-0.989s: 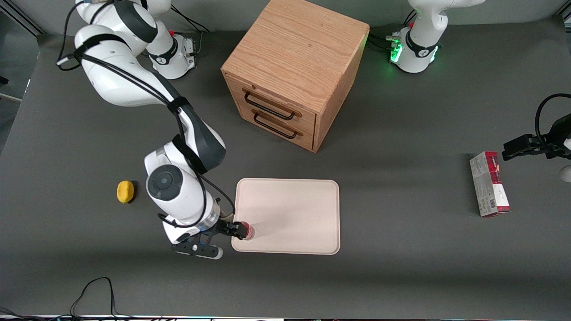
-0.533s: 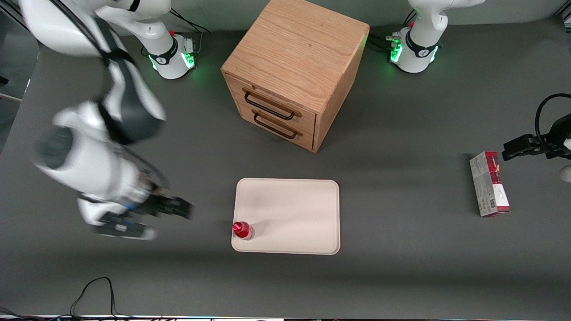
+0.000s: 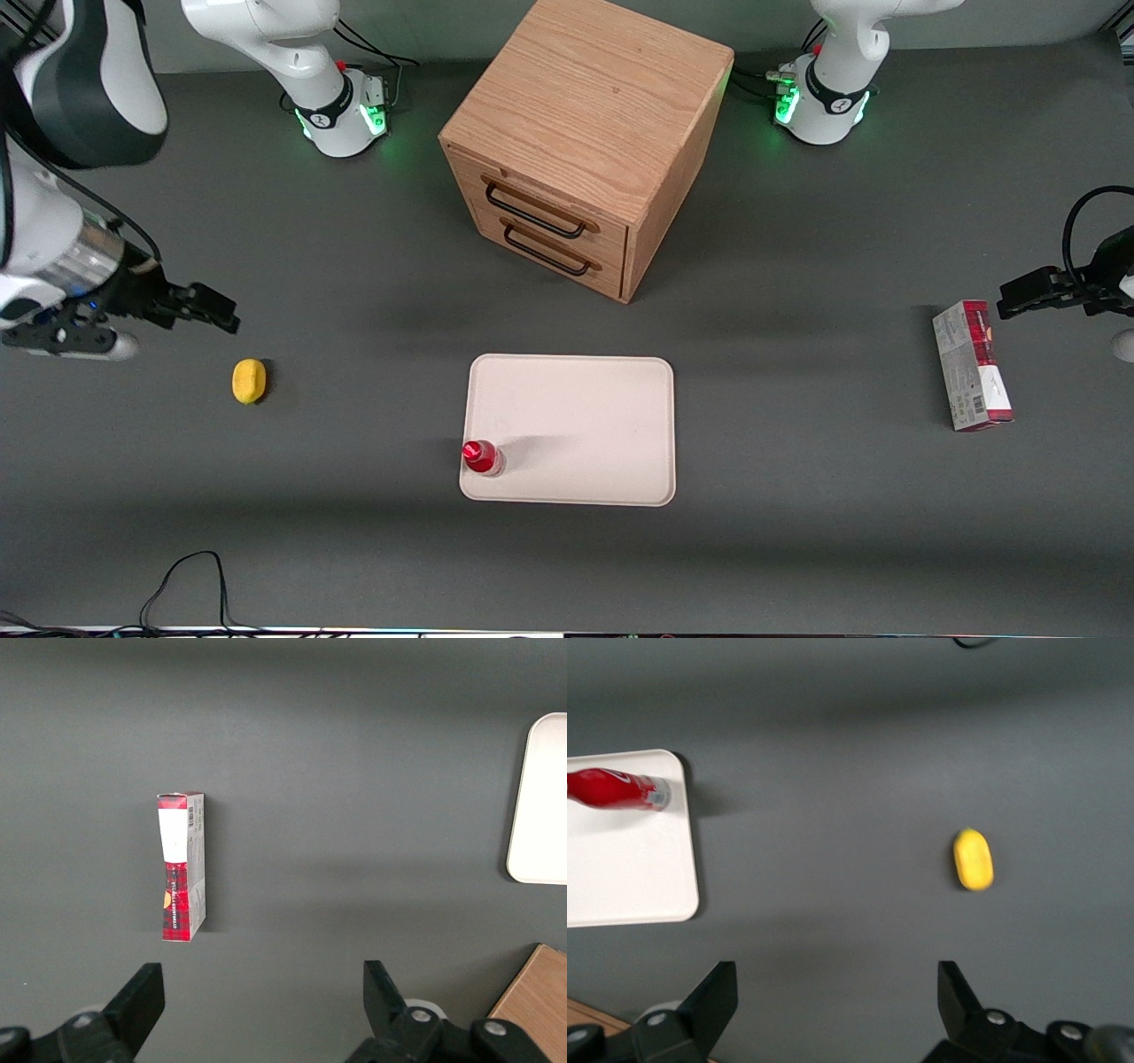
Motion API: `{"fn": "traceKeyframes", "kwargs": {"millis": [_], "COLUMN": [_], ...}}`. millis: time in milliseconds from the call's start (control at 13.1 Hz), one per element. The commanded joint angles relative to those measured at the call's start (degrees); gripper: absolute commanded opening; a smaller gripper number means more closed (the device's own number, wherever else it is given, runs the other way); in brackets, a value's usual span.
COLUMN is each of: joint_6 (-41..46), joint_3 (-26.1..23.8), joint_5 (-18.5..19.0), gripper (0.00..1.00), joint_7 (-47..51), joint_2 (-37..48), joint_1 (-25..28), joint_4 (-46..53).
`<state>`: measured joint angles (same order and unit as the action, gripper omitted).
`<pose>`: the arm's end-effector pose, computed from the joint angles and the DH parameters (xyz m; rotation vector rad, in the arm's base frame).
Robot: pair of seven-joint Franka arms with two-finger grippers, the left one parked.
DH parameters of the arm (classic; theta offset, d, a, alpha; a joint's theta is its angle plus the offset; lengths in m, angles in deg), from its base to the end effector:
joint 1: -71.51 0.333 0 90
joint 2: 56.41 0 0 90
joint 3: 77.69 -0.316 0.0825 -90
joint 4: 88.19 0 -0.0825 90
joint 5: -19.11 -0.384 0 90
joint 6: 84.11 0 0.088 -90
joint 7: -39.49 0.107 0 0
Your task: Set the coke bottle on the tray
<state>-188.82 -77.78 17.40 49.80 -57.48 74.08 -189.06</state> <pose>0.5735 0.0291 0.5461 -3.0988 0.2179 -0.0695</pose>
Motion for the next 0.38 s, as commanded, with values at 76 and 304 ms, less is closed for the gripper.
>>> {"fn": "traceKeyframes", "kwargs": {"millis": [76, 304], "joint_6": [2.23, 4.43], "joint_3": [2.1, 2.1], "joint_5": [1.45, 1.88], "gripper": [1.0, 1.0], "joint_7": [-1.0, -0.91], "joint_2": [7.39, 8.28], "joint_1": [1.03, 0.77], "joint_4": [-5.48, -5.21]}}
